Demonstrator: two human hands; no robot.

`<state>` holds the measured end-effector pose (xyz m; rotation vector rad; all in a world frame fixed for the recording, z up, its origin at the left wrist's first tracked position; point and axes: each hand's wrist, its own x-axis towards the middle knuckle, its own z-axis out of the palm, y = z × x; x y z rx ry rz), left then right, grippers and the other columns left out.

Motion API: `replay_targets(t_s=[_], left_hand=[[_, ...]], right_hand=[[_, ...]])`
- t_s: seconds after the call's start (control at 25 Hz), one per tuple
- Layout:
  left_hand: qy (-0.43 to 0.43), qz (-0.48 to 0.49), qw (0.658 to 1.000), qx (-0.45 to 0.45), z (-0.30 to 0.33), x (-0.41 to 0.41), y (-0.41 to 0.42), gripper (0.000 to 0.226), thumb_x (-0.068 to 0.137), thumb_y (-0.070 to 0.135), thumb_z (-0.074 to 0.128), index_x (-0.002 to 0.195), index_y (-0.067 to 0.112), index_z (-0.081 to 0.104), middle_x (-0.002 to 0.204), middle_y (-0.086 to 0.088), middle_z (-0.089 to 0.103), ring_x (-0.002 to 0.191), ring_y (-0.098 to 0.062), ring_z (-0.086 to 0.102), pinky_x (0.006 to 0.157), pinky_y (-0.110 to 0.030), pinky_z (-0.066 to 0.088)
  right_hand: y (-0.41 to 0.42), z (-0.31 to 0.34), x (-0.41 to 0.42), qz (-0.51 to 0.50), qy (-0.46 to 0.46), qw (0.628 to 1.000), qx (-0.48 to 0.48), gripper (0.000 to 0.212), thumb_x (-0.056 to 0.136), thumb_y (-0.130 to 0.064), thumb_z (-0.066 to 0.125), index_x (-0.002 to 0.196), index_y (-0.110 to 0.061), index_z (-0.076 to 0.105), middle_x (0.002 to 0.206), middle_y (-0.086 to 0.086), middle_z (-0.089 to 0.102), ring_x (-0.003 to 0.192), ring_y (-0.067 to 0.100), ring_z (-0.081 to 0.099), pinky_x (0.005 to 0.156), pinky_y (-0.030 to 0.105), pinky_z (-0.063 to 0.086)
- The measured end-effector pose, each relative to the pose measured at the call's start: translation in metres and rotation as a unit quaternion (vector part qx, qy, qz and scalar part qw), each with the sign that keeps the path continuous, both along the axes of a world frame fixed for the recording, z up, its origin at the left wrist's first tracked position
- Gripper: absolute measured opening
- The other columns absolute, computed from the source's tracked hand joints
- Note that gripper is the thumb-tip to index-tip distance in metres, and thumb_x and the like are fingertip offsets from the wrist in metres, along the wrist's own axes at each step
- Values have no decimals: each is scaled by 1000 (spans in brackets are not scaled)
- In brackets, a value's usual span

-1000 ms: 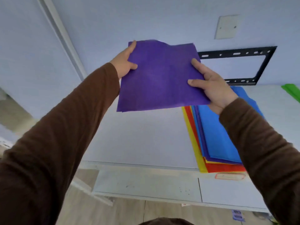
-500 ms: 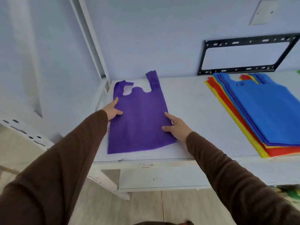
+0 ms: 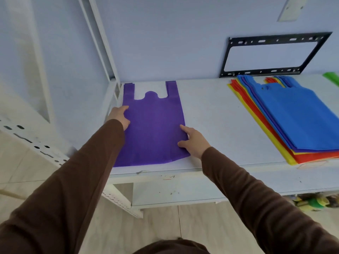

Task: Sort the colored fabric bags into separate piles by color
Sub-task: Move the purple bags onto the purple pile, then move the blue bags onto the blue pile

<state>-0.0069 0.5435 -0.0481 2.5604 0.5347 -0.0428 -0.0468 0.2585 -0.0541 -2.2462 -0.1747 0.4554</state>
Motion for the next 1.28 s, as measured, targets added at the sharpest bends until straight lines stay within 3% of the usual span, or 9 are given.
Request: replay_targets(t_s=[0.12,0.32,0.72,0.96,1.28], left_hand=[[-20,-38,997,70,17,-10,-9,58,89,28,64,144,21,44,146,-14,41,132,-34,43,110,-41,36],[-114,-199,969,91,49,-20,-72,46,94,34,55,138,25,49,142,-5,49,133,-28,40,110,-43,36],[-164,-322,931,54,54,28,-253,36,94,33,56,128,23,57,135,-2,55,126,-26,45,106,-35,33],[-136,-308,941,35,33,68,-399,35,94,32,55,128,24,58,132,-2,56,124,-23,47,104,-33,34],[-28,-165,983,81,12,98,-512,34,89,46,59,111,21,62,118,-3,60,110,-24,53,94,-41,47]], right_hand=[[-14,9,0,22,-110,987,-117,54,90,-41,59,141,-28,47,152,0,39,131,24,46,108,39,42],[-58,40,-5,-37,-254,951,-172,41,93,-39,56,131,-27,55,144,-3,47,130,21,43,103,35,41],[-242,53,3,-151,-292,923,-201,35,91,-36,60,124,-25,62,122,-1,61,113,24,50,91,37,45],[-394,39,49,-136,-281,929,-200,36,91,-33,61,125,-22,61,124,1,61,114,26,50,95,37,44],[-520,11,103,-84,-205,954,-204,46,92,-35,59,134,-20,51,126,6,58,117,27,47,97,39,44]])
